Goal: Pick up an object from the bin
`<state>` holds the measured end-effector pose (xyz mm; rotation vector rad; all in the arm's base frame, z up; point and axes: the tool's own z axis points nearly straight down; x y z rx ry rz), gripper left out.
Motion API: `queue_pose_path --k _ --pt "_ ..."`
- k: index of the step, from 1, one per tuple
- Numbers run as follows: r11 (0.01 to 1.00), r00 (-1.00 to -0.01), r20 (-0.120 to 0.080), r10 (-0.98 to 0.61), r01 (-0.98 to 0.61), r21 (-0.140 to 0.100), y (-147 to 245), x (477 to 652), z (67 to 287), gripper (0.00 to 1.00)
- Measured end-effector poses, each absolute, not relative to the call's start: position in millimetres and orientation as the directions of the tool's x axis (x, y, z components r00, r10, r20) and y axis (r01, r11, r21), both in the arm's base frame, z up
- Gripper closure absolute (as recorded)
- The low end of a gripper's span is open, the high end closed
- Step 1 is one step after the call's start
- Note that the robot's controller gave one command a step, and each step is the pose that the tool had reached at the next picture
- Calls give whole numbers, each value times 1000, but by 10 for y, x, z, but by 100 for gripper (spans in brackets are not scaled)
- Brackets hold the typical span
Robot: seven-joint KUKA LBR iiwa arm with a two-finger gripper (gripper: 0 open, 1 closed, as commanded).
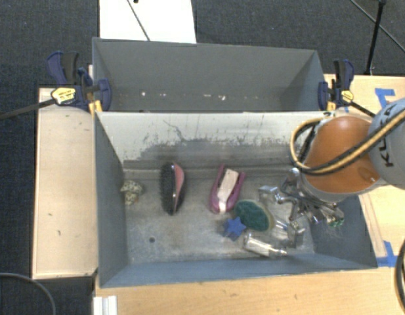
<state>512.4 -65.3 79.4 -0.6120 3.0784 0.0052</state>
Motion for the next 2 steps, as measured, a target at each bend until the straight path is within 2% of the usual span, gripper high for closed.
queue_pose_path --k 1,2 --pt "994 -994 -4 -108 -108 3 -60 4952 809 0" --pt "922 -922 -4 -388 -388 -5 -903 5215 920 0"
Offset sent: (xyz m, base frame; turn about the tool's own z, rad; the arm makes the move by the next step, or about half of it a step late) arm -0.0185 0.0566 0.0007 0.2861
